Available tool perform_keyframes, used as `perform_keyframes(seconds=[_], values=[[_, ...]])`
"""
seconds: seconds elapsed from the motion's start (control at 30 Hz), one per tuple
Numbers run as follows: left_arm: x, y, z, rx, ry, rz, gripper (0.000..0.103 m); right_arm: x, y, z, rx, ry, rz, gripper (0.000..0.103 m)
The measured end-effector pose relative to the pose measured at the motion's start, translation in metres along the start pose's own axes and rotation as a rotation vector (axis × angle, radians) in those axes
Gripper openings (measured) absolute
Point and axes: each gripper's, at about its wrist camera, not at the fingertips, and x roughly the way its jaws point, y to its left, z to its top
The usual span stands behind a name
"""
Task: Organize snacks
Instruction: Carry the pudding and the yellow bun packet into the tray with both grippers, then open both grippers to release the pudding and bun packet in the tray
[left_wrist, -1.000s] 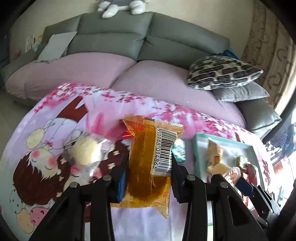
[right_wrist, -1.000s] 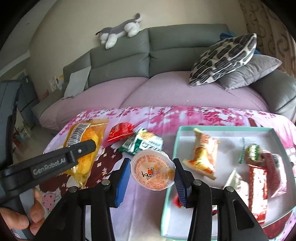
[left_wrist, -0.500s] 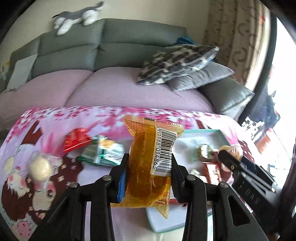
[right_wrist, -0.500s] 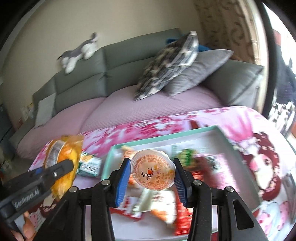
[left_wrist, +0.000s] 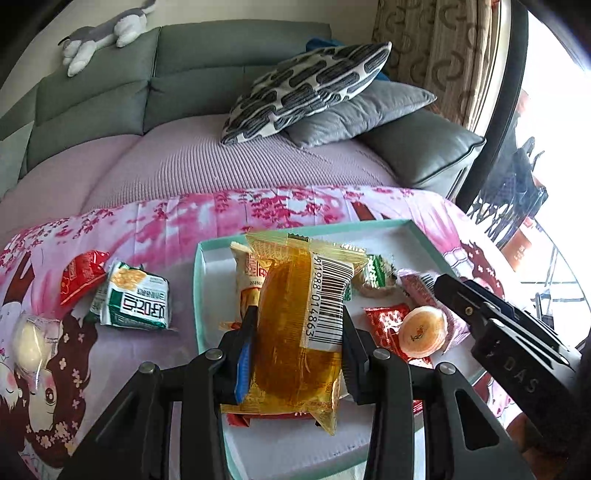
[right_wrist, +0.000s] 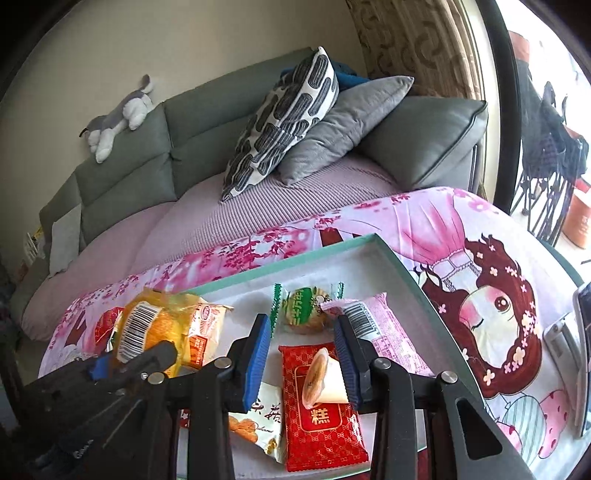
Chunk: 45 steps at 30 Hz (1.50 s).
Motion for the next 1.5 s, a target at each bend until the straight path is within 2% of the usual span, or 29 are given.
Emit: perform_keyframes(seconds=[0.33,0.87,0.93,0.97,1.0,1.5], values=[[0.017,-0.004,-0.001,0.006,0.031,0.004,0.041,0.014,0.004,-0.007,-0.01,0.05,-0.015,0.038],[0.033,-0.011,-0.001,0.013,0.046,0.031,0.041,0.018,0.001,-0.009,0.019,0.072,0.001,0.038],[0.033,-0.01,0.0,0.006,0.05,0.038,0.046,0.018,-0.001,-0.009,0.026,0.074,0.006,0.038],[0.033,-0.01,0.0,0.003,0.05,0.043,0.053,0.018,-0.001,-0.009,0.029,0.075,0.007,0.038],[0.032,-0.009,0.0,0.0,0.047,0.044,0.057,0.018,-0.002,-0.009,0.032,0.075,0.007,0.038],[0.006,-0.002,0.005,-0.047,0.041,0.05,0.059,0.016,-0.004,-0.007,0.046,0.073,0.034,0.038]])
